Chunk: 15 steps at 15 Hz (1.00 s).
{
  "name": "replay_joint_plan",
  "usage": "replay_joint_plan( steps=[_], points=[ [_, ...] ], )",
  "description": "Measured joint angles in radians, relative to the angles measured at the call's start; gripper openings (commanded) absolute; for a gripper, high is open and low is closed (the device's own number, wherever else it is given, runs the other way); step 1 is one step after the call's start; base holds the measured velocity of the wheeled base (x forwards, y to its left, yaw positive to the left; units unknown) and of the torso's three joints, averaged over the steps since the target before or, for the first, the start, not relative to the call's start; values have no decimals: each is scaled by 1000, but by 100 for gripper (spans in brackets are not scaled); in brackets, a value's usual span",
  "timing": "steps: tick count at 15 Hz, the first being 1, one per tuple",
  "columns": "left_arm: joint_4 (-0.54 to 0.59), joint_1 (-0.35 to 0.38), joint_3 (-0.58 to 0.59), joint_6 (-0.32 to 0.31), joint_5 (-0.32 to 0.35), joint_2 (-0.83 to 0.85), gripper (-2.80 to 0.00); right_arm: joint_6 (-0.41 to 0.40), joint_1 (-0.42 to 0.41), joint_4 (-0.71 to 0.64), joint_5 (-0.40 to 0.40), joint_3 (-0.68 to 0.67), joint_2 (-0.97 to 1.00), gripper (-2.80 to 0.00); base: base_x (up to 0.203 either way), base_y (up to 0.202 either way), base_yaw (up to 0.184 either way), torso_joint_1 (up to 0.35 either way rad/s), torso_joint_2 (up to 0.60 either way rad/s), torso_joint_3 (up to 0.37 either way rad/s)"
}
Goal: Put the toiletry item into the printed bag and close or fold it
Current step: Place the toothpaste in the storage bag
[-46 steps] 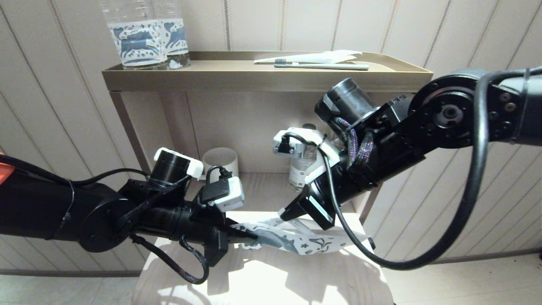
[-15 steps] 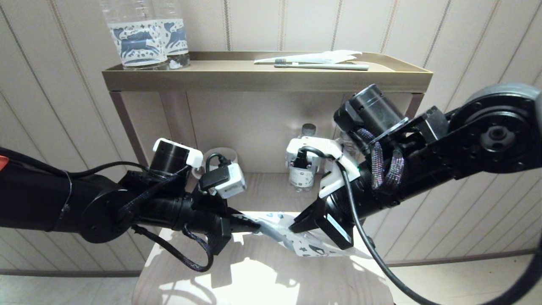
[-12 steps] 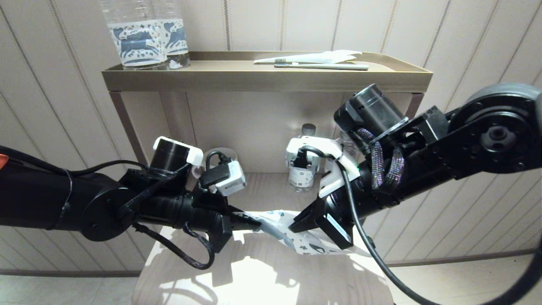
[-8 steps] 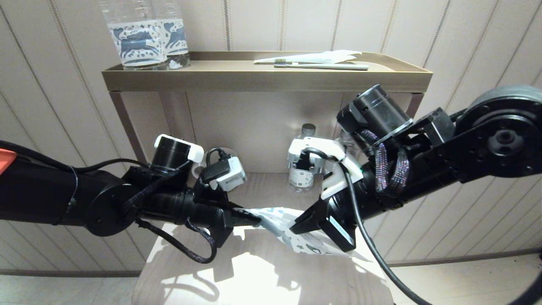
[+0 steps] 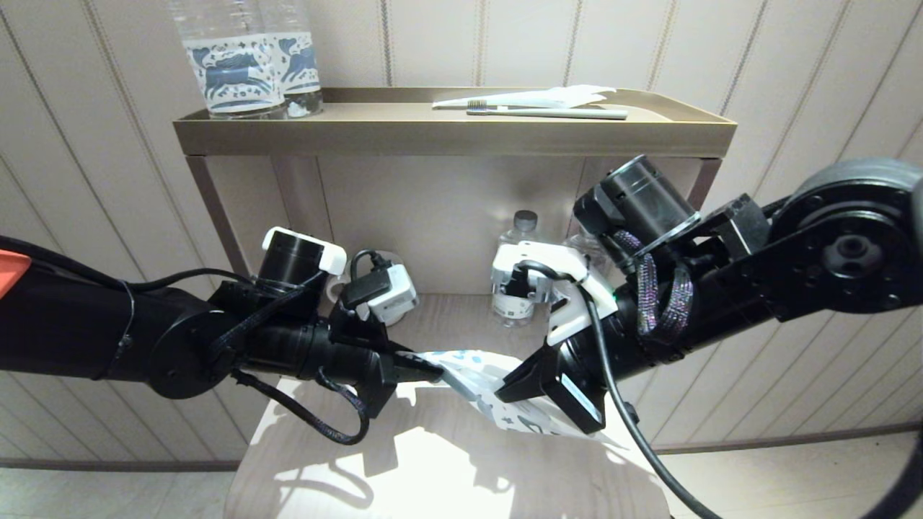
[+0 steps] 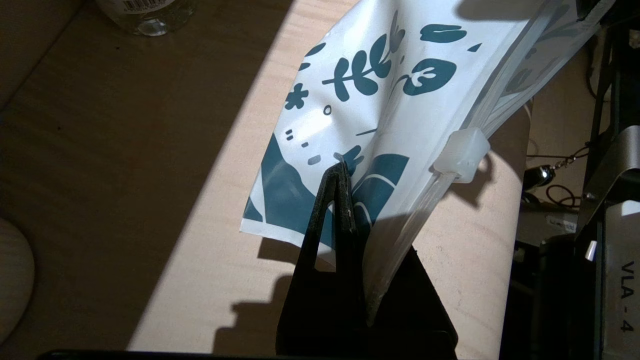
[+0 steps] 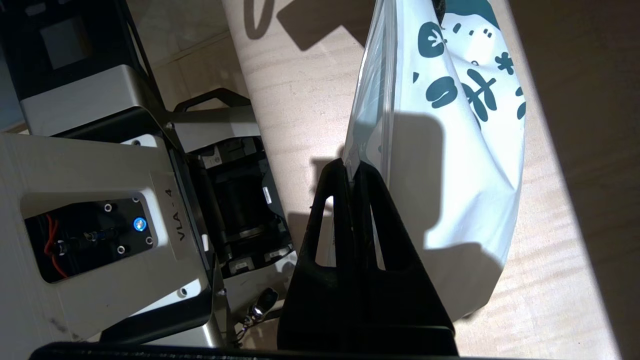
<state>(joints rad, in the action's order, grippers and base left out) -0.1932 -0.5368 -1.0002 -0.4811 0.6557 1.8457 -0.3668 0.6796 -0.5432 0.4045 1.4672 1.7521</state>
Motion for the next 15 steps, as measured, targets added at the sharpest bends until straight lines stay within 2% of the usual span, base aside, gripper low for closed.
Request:
replay_joint_plan(
  steps=[13, 14, 15],
  points=[
    [-3, 0, 3, -1, 0, -5, -280, 6, -20, 11, 1, -20, 7, -280, 0, 0, 0, 0, 0, 0],
    [-3, 0, 3, -1, 0, -5, -280, 4, -20, 26, 1, -23, 7, 0, 0, 0, 0, 0, 0, 0],
    [-3, 0, 3, -1, 0, -5, -280, 2, -20, 30, 2, -26, 7, 0, 0, 0, 0, 0, 0, 0]
  ],
)
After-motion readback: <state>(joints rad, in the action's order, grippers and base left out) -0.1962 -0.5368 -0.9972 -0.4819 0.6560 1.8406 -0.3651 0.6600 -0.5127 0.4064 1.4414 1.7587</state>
